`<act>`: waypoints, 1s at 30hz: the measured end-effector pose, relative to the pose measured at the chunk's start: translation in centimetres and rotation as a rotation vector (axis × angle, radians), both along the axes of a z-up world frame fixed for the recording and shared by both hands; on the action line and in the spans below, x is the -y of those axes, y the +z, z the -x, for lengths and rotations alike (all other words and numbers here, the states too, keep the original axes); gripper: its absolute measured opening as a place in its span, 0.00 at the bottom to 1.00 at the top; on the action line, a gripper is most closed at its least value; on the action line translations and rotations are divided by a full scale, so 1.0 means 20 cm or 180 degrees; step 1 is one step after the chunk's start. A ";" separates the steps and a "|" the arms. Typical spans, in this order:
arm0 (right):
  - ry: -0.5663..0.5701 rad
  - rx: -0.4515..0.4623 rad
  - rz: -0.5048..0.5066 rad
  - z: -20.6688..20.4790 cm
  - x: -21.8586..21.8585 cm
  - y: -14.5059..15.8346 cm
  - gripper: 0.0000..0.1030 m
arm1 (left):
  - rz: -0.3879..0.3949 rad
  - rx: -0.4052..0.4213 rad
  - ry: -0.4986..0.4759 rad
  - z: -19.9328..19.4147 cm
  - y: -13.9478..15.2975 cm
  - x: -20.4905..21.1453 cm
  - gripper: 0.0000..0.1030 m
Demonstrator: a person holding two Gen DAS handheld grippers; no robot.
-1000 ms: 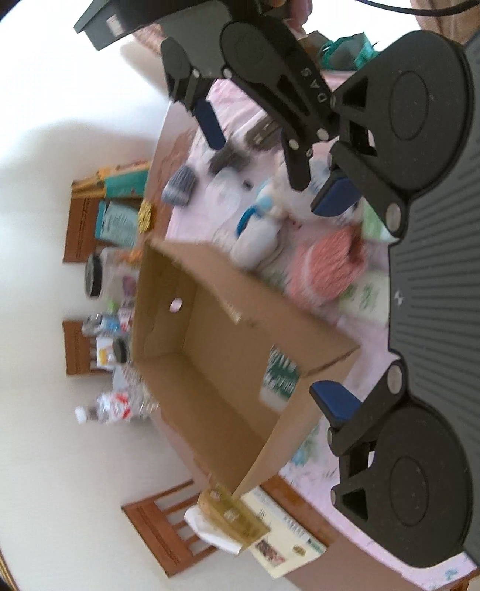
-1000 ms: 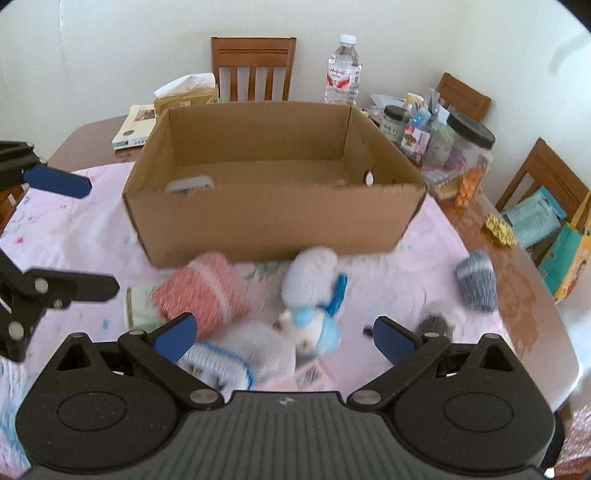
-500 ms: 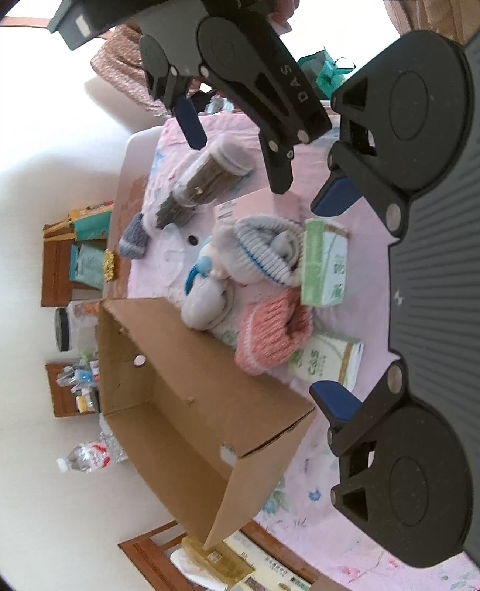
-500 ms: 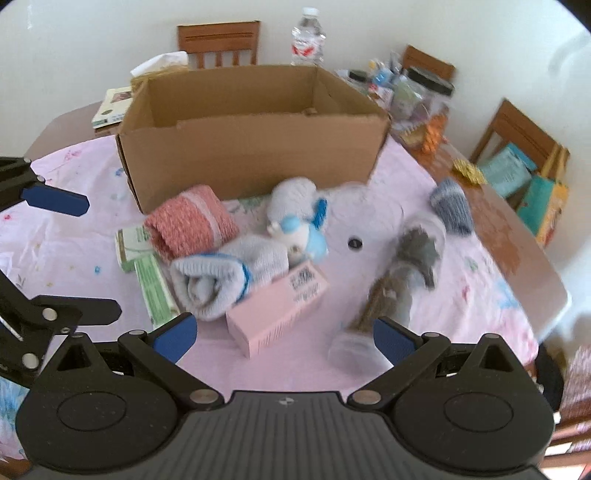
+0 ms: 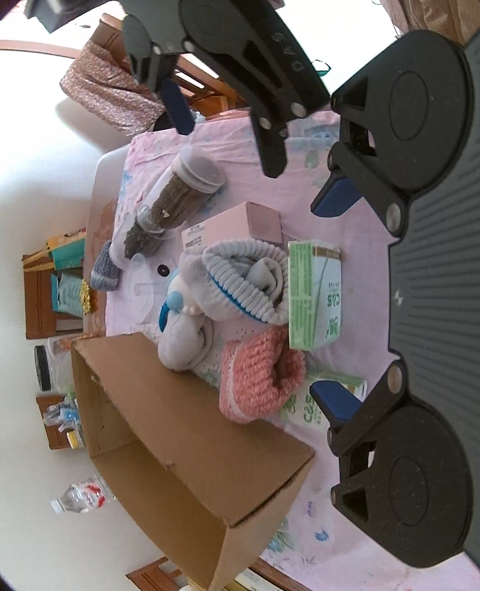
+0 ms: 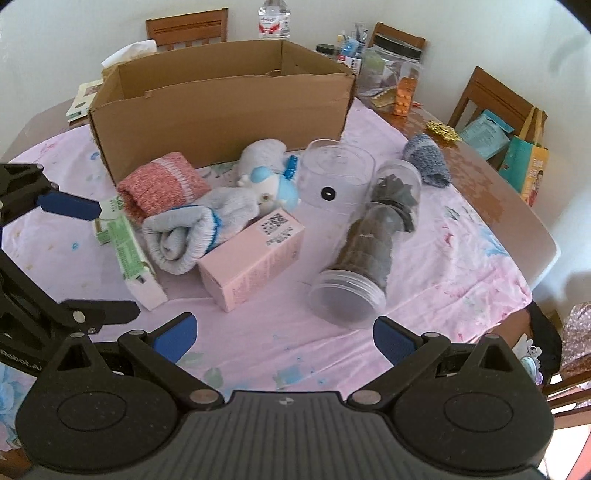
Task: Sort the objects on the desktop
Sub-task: 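Withdraw both tools from the cardboard box back toward the table items, then grasp the green C&S tissue pack with the left tool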
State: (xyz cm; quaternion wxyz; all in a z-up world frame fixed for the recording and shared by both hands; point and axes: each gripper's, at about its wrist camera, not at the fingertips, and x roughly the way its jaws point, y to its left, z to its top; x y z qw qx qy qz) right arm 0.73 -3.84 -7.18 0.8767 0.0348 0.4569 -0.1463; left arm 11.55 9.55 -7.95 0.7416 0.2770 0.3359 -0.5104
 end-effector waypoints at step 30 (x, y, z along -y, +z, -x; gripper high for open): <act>0.0334 0.0005 0.0031 -0.06 0.15 -0.02 1.00 | -0.0081 -0.0352 0.0177 -0.11 -0.11 0.06 0.62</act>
